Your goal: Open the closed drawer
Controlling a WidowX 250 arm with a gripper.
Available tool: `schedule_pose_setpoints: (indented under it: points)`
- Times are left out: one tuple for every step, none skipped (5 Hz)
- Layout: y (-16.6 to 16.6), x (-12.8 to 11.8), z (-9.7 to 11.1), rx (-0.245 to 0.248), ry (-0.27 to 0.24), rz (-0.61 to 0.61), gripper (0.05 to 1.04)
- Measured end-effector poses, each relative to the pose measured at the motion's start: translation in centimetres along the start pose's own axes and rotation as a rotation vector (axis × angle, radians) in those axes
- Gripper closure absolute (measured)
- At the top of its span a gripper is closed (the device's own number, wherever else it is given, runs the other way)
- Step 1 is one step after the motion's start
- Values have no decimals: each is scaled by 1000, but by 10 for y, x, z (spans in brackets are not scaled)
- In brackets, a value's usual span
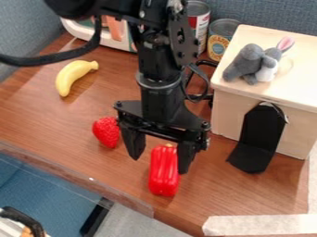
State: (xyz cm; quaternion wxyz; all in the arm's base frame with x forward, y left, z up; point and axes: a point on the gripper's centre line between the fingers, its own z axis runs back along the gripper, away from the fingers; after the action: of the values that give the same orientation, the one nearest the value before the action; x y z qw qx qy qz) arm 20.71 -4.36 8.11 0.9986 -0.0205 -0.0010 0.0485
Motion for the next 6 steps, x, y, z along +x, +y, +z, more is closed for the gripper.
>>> schedule_pose_setpoints:
  points:
    - [1, -1, -4, 5, 18, 1, 82]
    - [17, 19, 0, -1, -19, 47, 82]
    - [30, 51, 12, -8, -66, 49, 83]
    - [47, 85, 10, -18, -85, 69, 83]
    - [46, 118, -3, -37, -88, 65, 83]
    - [42, 148, -27, -71, -64, 64, 83]
